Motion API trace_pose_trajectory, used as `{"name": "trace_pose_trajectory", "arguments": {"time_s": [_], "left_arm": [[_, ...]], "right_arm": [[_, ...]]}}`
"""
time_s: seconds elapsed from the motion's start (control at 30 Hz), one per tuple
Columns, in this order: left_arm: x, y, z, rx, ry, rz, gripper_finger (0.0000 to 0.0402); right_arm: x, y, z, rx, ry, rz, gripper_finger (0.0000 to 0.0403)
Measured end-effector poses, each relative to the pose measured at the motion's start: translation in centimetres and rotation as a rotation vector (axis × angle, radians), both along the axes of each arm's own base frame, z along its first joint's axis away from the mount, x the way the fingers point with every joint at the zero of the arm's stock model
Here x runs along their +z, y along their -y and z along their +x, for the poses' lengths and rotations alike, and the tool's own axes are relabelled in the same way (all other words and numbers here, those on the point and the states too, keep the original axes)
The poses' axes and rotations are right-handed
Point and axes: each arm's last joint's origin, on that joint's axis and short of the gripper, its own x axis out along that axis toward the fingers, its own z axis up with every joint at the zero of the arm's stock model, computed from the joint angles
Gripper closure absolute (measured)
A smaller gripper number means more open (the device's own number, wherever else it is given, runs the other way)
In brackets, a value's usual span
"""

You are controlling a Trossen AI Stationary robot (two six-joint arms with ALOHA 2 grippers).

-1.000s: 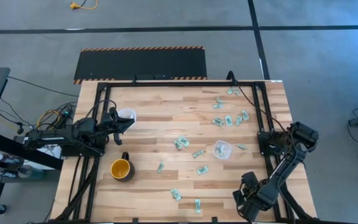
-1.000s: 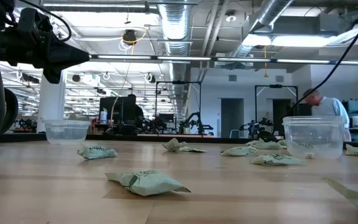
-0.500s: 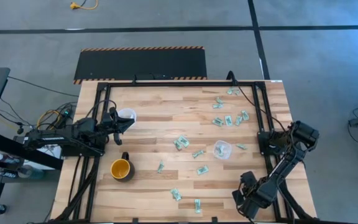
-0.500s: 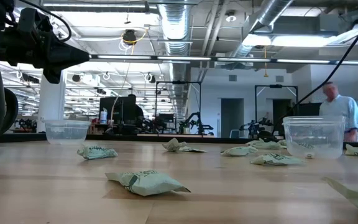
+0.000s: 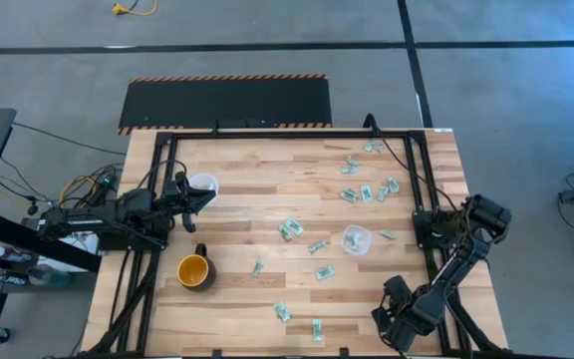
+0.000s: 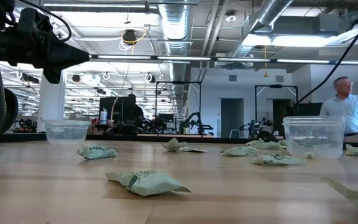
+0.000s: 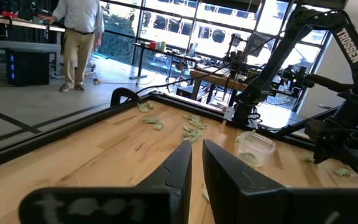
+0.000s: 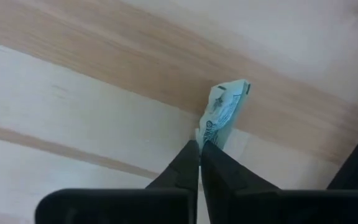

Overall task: Pick and place Stevia / Truvia into bins
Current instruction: Put the white stevia packet into the square transparent container

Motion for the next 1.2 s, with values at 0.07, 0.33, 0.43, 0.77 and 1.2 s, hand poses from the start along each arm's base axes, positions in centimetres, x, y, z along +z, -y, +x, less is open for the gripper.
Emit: {"name": "trace_pose_trajectory", "arguments": {"time_s": [0.07,0.33,0.43,0.77,1.2], "left_arm": [[0.0,0.0,0.0,0.0,0.0,0.0,0.0375],[0.0,0.0,0.0,0.0,0.0,0.0,0.0375],[0.0,0.0,0.0,0.0,-0.001,0.0,0.0375],[0.0,0.0,0.0,0.0,0.0,0.0,0.0375],[0.0,0.0,0.0,0.0,0.0,0.0,0.0375]], "right_arm": [[0.4,0.0,0.2,0.021,0.02,-0.034,0.0399],[2.7,0.0,1.9,0.123,0.135,-0.132,0.0402],[3.4,0.3,2.5,0.173,0.16,-0.177,0.0402],[5.3,2.1,4.6,0.304,0.159,-0.31,0.0402],[7.3,6.9,9.6,0.423,0.111,-0.41,0.0403]]}}
